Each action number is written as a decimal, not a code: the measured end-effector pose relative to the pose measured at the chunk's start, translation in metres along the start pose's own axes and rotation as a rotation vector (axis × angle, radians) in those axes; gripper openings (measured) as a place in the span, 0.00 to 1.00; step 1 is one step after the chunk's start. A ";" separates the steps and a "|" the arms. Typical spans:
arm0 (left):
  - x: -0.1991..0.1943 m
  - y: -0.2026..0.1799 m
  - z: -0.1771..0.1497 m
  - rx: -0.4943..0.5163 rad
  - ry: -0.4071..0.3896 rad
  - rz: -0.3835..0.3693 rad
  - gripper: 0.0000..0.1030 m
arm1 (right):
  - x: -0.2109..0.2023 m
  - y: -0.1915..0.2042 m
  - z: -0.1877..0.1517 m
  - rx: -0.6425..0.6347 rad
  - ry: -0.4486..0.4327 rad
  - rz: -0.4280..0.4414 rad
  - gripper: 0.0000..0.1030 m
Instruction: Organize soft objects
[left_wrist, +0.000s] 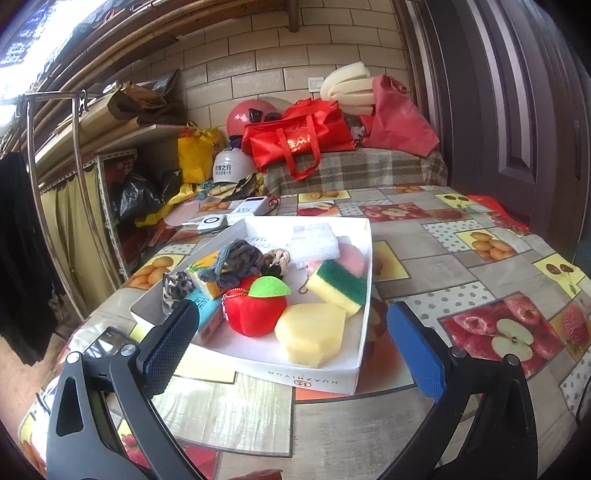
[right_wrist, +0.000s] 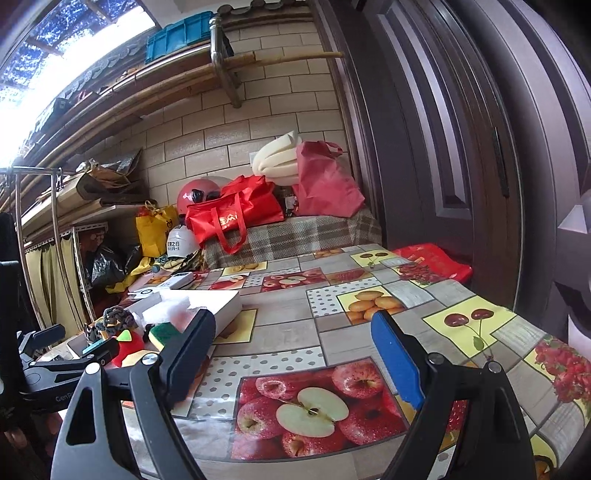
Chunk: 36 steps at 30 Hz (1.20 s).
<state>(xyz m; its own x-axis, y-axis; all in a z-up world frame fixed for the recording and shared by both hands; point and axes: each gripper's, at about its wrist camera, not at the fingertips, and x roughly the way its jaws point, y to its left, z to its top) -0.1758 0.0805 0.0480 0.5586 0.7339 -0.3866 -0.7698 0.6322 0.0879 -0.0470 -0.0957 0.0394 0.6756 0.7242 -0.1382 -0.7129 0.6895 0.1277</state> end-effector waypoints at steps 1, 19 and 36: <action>0.001 0.000 0.000 0.000 0.003 -0.004 1.00 | 0.001 -0.002 0.000 0.011 0.007 0.000 0.84; -0.021 -0.001 -0.005 0.015 -0.115 0.013 1.00 | -0.007 0.000 0.002 -0.004 -0.020 0.010 0.84; -0.031 -0.006 -0.004 0.043 -0.149 -0.094 1.00 | -0.006 0.011 0.000 -0.072 -0.024 0.024 0.84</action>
<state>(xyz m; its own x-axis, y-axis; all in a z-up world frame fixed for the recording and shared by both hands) -0.1896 0.0532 0.0554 0.6697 0.6975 -0.2548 -0.6997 0.7077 0.0979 -0.0587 -0.0921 0.0420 0.6617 0.7413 -0.1121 -0.7402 0.6697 0.0592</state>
